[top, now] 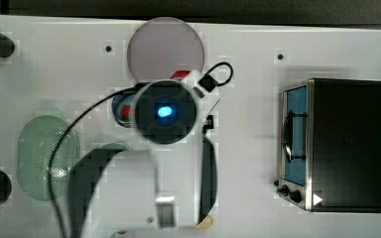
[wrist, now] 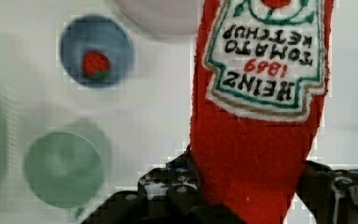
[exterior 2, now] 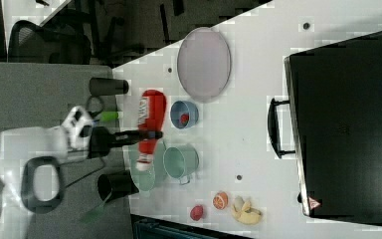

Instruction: Pick Ketchup from the table and place it in strainer.

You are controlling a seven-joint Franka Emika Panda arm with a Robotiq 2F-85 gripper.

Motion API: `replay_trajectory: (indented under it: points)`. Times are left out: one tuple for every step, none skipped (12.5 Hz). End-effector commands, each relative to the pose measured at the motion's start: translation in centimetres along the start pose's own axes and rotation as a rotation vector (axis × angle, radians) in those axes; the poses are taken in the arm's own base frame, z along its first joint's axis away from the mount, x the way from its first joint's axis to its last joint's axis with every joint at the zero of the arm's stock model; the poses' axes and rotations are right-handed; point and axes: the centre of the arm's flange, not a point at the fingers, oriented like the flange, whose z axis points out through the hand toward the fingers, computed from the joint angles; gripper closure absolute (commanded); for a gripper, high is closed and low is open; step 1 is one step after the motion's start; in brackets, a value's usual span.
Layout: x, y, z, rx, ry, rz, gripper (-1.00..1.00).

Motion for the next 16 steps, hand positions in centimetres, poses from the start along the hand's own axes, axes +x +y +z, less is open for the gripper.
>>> replay_trajectory:
  points:
    - [-0.6, -7.8, 0.3, 0.01, -0.024, 0.08, -0.23]
    - [-1.0, -10.2, 0.3, 0.007, -0.024, 0.087, -0.23]
    - [-1.4, -12.4, 0.5, 0.003, -0.027, 0.093, -0.23]
    - [-2.0, -14.5, 0.6, -0.003, -0.028, 0.093, -0.23]
    - [-2.5, -16.6, 0.8, -0.006, -0.027, 0.101, -0.23]
    - [-3.1, -18.6, 1.1, -0.008, -0.025, 0.117, -0.23]
    - [-3.7, -20.7, 1.7, -0.01, -0.03, 0.133, -0.23]
    - [-4.2, -22.6, 2.2, -0.003, -0.025, 0.144, -0.23]
    - [-4.5, -24.4, 3.0, 0.01, -0.023, 0.148, -0.23]
    - [-4.6, -26.1, 3.9, 0.033, -0.013, 0.148, -0.23]
    - [-4.7, -27.8, 4.9, 0.061, -0.008, 0.14, -0.23]
    - [-4.7, -29.3, 6.0, 0.092, -0.003, 0.142, -0.23]
    - [-4.8, -30.6, 7.1, 0.122, -0.006, 0.15, -0.23]
    - [-4.8, -31.7, 8.3, 0.149, -0.012, 0.177, -0.23]
    - [-4.9, -32.7, 9.6, 0.166, -0.018, 0.199, -0.23]
    - [-4.9, -33.5, 11.0, 0.17, -0.022, 0.21, -0.23]
